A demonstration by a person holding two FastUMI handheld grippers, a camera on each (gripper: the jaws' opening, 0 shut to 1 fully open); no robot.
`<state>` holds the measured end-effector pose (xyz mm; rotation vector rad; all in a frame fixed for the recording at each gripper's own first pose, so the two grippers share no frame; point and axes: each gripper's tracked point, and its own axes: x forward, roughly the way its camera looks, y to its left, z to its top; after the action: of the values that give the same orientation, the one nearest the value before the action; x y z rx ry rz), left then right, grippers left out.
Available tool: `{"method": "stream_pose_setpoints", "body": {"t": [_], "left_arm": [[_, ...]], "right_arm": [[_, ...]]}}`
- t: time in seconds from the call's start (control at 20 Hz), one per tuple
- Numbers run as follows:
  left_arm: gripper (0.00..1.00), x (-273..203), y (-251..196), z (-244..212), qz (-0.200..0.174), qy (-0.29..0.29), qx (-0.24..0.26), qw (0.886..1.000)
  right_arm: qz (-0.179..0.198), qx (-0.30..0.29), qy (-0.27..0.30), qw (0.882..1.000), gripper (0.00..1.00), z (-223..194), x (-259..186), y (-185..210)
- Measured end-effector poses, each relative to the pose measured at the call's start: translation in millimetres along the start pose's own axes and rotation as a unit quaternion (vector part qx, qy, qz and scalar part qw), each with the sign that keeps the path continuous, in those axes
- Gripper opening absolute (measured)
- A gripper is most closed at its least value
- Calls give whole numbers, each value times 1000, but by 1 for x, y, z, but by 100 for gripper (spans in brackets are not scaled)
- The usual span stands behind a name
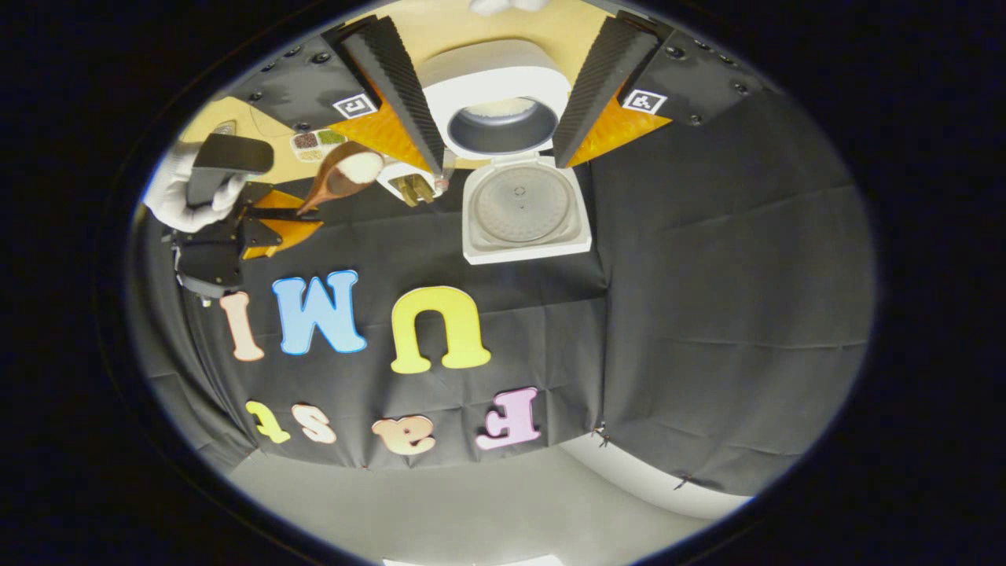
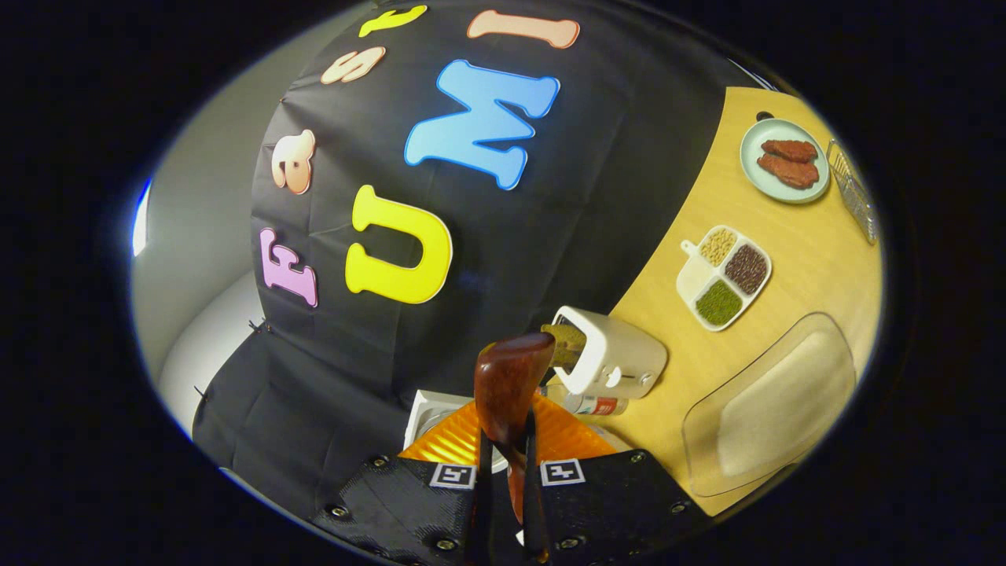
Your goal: Close the left gripper, press the button to open the rice cooker; take a wooden spoon from the chopstick holder with the right hand, scoop a spoonful of rice and pour it into the rice cooker, then put the wooden spoon back into the chopstick holder.
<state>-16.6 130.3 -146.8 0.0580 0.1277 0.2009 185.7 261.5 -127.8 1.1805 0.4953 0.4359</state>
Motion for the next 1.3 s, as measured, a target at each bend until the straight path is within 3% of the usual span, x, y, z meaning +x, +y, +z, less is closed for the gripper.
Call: {"method": "stream_pose_setpoints", "body": {"t": [0.45,0.8,1.05,1.3], "left_arm": [[99,4,45,-21,43,11,-25,999],[99,2,70,-35,69,24,-28,997],[97,3,78,-46,86,33,-26,995],[95,-2,77,-57,95,40,-22,994]], "right_arm": [[2,-20,72,997,16,-111,86,35],[-22,-108,82,990,15,-150,128,21],[-46,-221,72,972,15,-160,143,2],[-51,-348,48,935,15,-164,153,-2]]}}
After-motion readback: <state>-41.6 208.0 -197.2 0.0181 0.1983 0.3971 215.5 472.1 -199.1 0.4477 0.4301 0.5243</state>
